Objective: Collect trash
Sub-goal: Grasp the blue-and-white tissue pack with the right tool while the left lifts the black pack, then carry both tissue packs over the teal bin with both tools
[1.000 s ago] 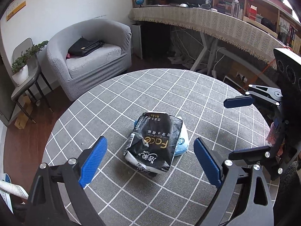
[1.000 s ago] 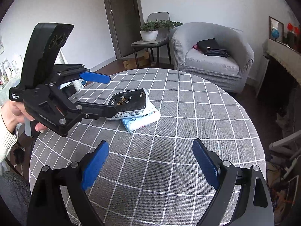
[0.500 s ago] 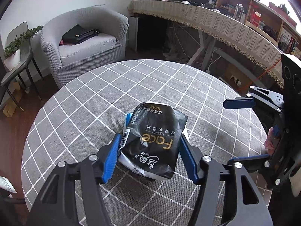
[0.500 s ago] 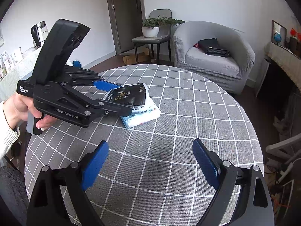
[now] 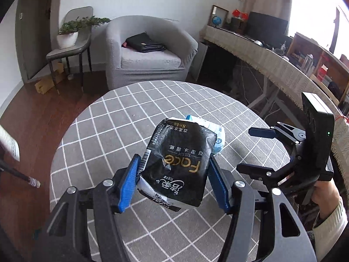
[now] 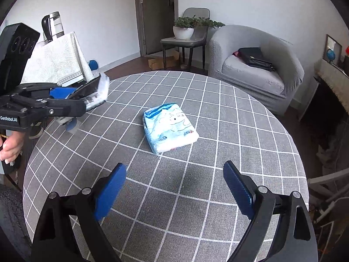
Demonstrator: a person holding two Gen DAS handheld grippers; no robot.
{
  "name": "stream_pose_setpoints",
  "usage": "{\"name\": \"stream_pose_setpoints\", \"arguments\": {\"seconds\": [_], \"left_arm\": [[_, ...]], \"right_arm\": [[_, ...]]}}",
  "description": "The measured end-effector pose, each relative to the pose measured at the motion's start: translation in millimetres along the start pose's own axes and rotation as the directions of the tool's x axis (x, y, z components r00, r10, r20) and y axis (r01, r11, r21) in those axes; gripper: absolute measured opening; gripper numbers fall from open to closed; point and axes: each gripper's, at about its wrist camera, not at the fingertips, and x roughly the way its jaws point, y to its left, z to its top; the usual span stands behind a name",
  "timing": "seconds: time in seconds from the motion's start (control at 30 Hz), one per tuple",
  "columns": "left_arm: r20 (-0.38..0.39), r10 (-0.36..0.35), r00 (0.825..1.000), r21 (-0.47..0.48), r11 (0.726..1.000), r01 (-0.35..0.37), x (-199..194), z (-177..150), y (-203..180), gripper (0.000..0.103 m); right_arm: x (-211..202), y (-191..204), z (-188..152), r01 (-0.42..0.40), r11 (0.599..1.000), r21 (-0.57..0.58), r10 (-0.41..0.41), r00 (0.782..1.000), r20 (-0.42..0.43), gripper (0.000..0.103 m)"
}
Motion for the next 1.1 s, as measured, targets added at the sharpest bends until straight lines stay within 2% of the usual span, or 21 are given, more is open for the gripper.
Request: {"name": "stream_pose_setpoints", "arguments": {"seconds": [0.13,0.37,0.6,0.63,0.73,0.9,1.1], "left_arm": [[0.012,0.034,0.999,-0.043,0.999,-0.033,-20.1,-15.4,13.3,0.064],[0.06,0.02,0.998,-0.125,0.992,-0.012,-47.6,-33.7,44.0,0.064],[0.065,0.046,0.997,-0.175,0.984,-0.034,-59.6,-44.9,67.2,0.064],[0.07,0.053,0.996,-0.177,0.983,-0.04,-62.6,-45.5,68.9,0.064],[0.083,0.065,0.994,-0.183,0.982,-0.049,-72.1,-49.3,71.5,0.064],[0.097,0.075,0.992,-0.186,0.981,-0.056,-85.9,-55.7,74.5,0.064],[0.133,0.085,0.987,-0.229,0.972,-0.053,-104.1,-63.9,91.4,0.063]], "right_arm": [[12.4,2.0,9.4,-0.026,1.0,-0.011,0.026,0.999,-0.019,0.091],[53.4,5.7,30.2,-0.006,0.995,-0.103,-0.006,0.993,-0.119,0.091],[73.6,-1.3,47.0,-0.051,0.997,-0.063,0.042,0.99,-0.137,0.092],[74.5,-1.7,48.3,-0.052,0.997,-0.062,0.043,0.989,-0.139,0.089],[72.1,-2.7,53.4,-0.041,0.998,-0.042,0.035,0.991,-0.13,0.059],[69.9,7.2,55.0,-0.036,0.999,0.027,0.039,0.992,-0.117,0.055],[62.2,48.9,56.5,-0.04,0.997,0.061,0.044,0.996,-0.071,0.055]]}}
